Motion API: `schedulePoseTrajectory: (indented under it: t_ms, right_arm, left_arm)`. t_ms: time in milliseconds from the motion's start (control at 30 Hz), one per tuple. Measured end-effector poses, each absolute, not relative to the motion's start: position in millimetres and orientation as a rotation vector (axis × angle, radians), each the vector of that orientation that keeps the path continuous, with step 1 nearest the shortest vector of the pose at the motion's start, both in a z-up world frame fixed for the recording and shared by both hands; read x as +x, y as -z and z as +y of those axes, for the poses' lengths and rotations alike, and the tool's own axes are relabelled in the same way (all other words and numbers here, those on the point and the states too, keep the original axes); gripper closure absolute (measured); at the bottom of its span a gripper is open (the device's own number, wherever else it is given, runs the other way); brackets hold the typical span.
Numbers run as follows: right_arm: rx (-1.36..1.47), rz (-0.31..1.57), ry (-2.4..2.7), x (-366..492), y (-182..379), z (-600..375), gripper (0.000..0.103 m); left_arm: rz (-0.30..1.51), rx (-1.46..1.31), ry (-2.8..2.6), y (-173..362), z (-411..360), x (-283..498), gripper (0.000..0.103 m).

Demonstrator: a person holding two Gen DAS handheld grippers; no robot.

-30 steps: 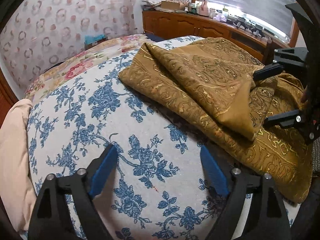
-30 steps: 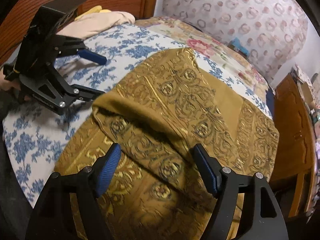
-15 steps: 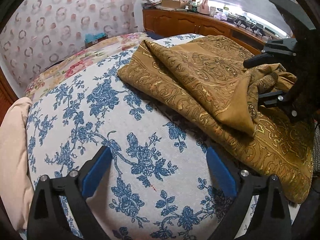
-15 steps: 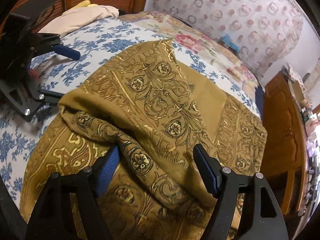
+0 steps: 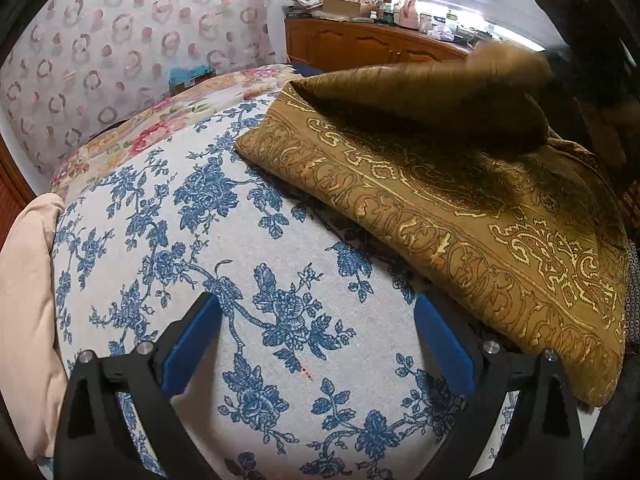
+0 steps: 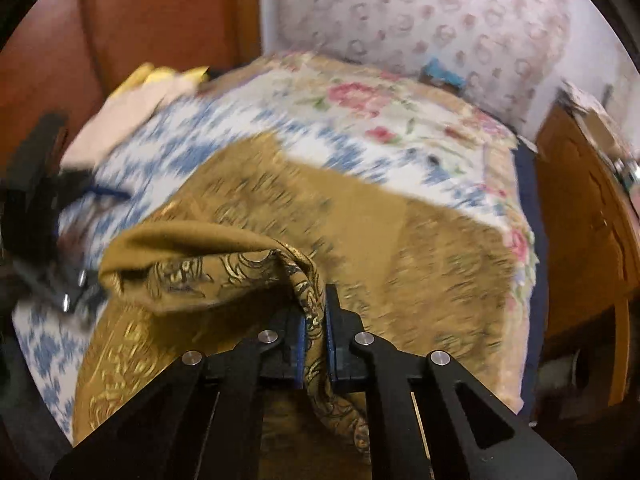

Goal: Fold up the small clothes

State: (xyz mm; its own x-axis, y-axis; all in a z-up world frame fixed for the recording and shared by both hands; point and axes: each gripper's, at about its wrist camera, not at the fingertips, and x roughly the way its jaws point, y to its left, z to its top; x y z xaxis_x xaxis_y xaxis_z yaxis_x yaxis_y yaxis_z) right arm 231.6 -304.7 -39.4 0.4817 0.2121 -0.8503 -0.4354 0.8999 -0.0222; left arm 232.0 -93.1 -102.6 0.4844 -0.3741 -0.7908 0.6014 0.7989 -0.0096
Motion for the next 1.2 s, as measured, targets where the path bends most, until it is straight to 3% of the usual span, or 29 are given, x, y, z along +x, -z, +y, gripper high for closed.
schedulePoseTrajectory:
  t_ms: [300,467,700,867,1200]
  right_arm:
    - [-0.082,1.064,-0.212,294,55,-387,0.097]
    - [-0.020,1.062,-0.108,298,57,-413,0.075]
    - [-0.008,1.014,-0.112,255,36,-427,0.072]
    - [0.000,0.993,-0.128,205,29,-430,0.058]
    - [-0.026,1.005,-0.157,117,43,-424,0.057]
  left_arm:
    - [0.884,0.285,0.605,102,-93,232,0.004]
    - [0.883,0.285,0.605,102,-93,233,0.004]
    - [0.869,0.282,0.561,100,-90,234,0.004]
    - [0.825,0.255,0.564,87,-90,222,0.004]
    - [0.772,0.211,0.667,54,-125,173,0.004]
